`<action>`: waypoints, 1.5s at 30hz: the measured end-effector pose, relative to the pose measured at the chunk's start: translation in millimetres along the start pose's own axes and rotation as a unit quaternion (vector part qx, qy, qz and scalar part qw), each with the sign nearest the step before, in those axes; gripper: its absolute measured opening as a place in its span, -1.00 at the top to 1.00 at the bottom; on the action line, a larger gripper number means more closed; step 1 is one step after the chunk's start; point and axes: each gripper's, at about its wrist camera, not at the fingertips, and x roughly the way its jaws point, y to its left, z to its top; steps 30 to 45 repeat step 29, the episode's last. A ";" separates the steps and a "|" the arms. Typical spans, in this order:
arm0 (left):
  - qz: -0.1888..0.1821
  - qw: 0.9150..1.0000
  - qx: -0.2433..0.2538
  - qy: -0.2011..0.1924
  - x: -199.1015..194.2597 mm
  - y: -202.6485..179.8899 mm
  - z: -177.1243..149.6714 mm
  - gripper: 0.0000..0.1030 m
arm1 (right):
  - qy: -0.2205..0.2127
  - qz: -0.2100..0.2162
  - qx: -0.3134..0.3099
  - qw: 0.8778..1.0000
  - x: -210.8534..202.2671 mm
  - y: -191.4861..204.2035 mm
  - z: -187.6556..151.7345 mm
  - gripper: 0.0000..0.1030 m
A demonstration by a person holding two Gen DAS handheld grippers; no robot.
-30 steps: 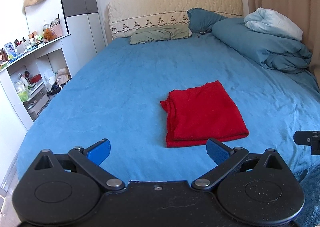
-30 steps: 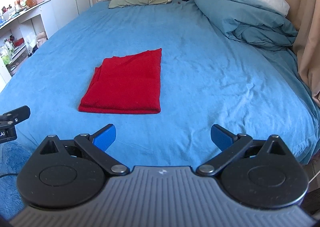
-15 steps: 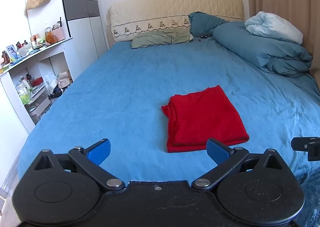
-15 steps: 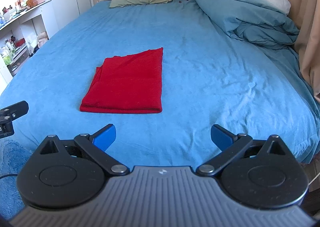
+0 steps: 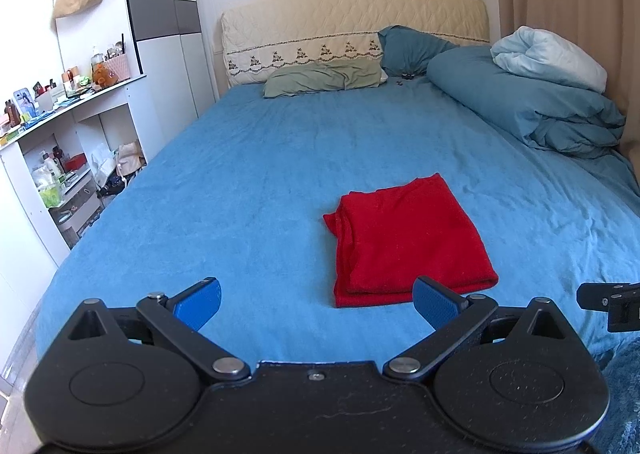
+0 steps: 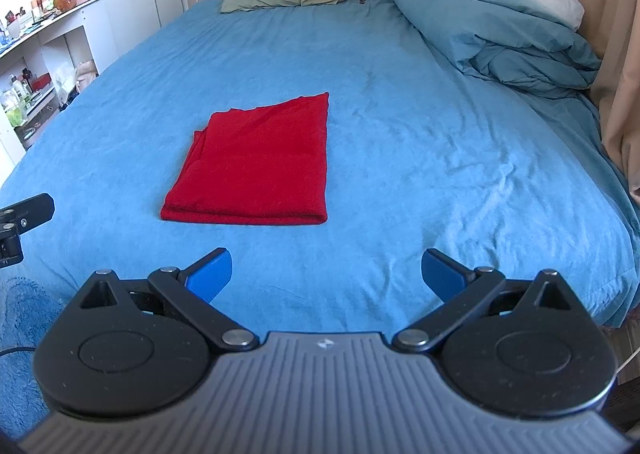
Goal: Fold small clothes
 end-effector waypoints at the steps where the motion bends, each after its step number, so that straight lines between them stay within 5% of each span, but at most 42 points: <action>1: 0.000 1.000 -0.001 0.000 -0.1 0.4 0.0 -1.00 | 0.000 0.000 0.000 1.000 0.0 -0.4 -0.1 -1.00; 45: 0.014 1.000 -0.002 -0.003 2.6 -3.8 0.9 -1.00 | 0.001 0.003 0.003 1.000 3.2 -1.4 0.5 -1.00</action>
